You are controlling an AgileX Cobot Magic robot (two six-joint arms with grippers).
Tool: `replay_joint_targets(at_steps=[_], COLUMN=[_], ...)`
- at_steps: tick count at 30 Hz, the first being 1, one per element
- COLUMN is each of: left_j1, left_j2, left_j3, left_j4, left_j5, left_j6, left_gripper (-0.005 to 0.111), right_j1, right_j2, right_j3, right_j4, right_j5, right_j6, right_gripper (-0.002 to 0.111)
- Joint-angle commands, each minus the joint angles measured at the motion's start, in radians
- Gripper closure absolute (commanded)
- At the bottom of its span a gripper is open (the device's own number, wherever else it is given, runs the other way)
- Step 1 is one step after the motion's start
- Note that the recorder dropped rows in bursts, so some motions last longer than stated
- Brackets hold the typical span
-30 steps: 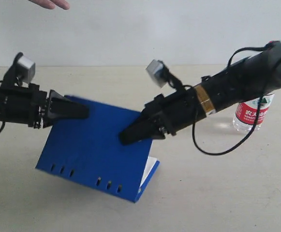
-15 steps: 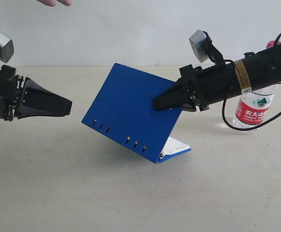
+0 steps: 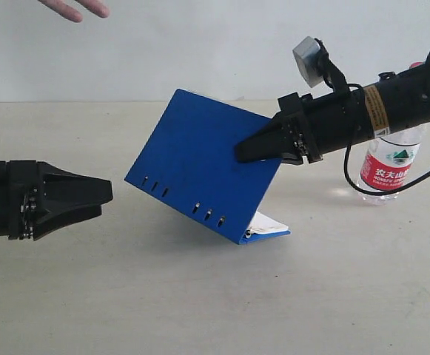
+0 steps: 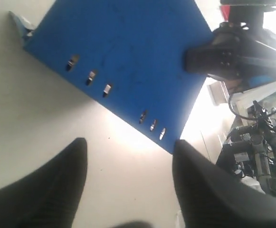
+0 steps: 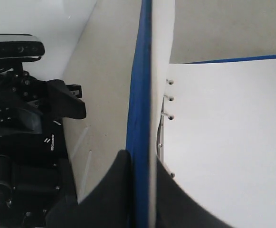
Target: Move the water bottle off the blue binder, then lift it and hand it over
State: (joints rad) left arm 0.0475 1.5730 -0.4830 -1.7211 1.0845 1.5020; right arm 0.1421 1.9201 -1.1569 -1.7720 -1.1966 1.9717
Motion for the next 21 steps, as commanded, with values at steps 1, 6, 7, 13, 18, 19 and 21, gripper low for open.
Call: replay_joint_targets(at_steps=[1, 6, 7, 13, 18, 19, 21], left_j1=[0.000, -0.001, -0.001, -0.001, -0.001, -0.001, -0.001], left_j2=[0.030, 0.130, 0.162, 0.332, 0.369, 0.371, 0.371], left_j3=[0.007, 0.005, 0.001, -0.077, -0.160, -0.174, -0.198], left_j4=[-0.023, -0.023, -0.023, -0.023, -0.023, -0.023, -0.023], left_j5=[-0.019, -0.044, -0.042, 0.124, 0.123, 0.116, 0.116], left_j6=[-0.023, -0.209, -0.254, -0.262, -0.244, -0.244, -0.244], left_gripper=[0.056, 0.056, 0.056, 0.056, 0.056, 0.056, 0.056], right_j1=[-0.002, -0.002, -0.002, -0.002, 0.034, 0.045, 0.061], right_j2=[-0.016, -0.016, -0.016, -0.016, -0.016, -0.016, -0.016], right_j3=[-0.006, -0.006, -0.006, -0.006, -0.006, -0.006, -0.006], right_j4=[0.028, 0.028, 0.028, 0.028, 0.028, 0.032, 0.051], right_j5=[-0.025, -0.025, -0.025, -0.025, -0.025, -0.025, -0.025], right_j6=[-0.011, -0.047, -0.054, -0.056, -0.073, -0.082, -0.094], right_gripper=[0.108, 0.108, 0.108, 0.108, 0.108, 0.108, 0.108])
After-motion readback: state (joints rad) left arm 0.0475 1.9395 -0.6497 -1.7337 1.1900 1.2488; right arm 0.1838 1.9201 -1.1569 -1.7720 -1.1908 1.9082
